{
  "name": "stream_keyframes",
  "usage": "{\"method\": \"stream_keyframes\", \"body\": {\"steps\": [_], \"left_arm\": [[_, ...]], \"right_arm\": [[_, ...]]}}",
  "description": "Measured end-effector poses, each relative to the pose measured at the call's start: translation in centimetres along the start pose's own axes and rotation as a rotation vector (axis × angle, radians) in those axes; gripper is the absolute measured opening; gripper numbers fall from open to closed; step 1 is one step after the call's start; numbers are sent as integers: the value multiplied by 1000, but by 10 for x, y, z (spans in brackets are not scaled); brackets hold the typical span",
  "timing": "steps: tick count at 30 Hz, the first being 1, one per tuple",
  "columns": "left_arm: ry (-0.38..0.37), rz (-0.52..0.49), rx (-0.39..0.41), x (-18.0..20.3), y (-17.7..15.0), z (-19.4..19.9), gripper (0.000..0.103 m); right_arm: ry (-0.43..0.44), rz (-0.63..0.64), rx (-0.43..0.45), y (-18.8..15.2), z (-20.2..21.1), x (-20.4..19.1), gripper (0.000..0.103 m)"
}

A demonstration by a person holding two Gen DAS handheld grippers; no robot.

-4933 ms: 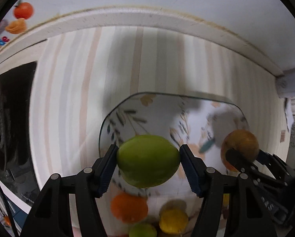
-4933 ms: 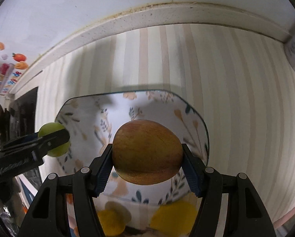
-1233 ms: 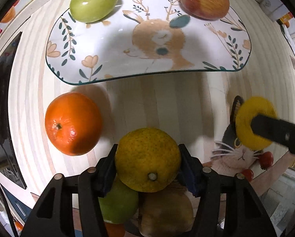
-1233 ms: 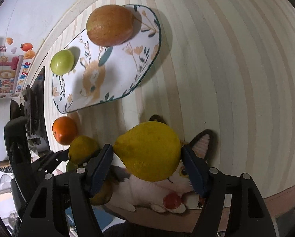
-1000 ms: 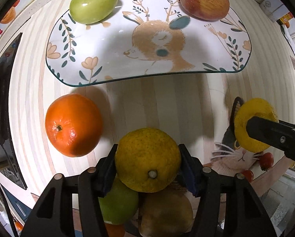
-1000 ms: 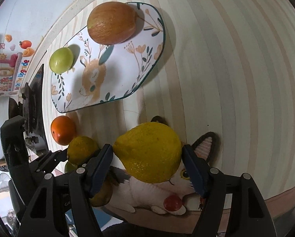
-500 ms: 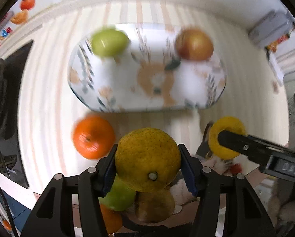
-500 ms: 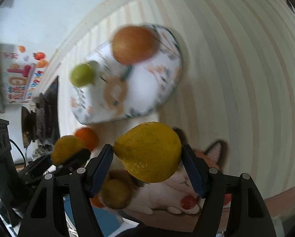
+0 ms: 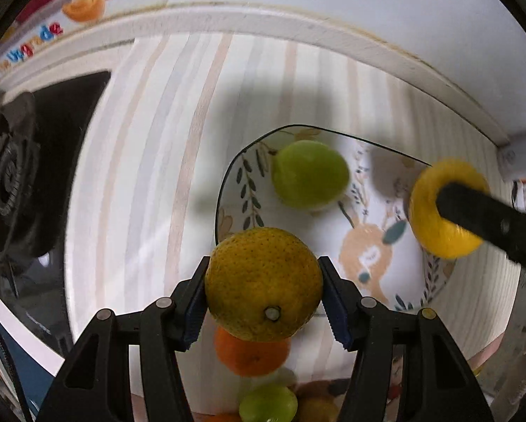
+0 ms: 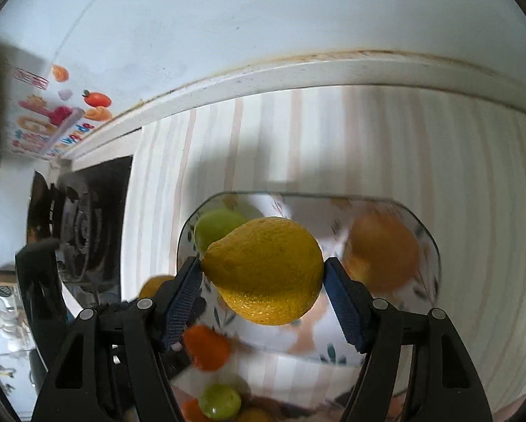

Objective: Organize fruits
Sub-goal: 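Carry both citrus fruits onto the deer plate and open both tools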

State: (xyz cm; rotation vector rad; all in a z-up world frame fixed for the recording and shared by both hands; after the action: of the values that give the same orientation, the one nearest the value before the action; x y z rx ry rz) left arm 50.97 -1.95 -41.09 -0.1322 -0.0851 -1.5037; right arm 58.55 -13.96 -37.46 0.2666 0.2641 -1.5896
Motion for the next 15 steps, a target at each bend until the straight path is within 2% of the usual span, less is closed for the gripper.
{"method": "stream_keyframes", "body": {"steps": [5, 14, 15], "left_arm": [[-20, 30, -39, 1, 1, -15, 55], [-10, 21, -69, 6, 7, -31, 56], [-21, 18, -71, 9, 7, -32, 60]], "right_arm": [[-60, 6, -45, 15, -25, 8, 73], [-99, 14, -95, 18, -53, 19, 74], [-110, 22, -112, 18, -56, 20, 74]]}}
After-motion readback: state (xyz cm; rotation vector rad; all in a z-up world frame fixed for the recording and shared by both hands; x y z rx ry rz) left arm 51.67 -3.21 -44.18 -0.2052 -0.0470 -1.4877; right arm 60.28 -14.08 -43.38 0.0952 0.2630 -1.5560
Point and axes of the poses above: each gripper's, at about its wrist camera, not at the fingertips, and z roughly against the way its jaws point, x to its right, y to its top, the point moved 10 cm from there along -z, roughly the way its jaws point, and after that the axes turned 4 degrees about -x, right-handed, at the moved point
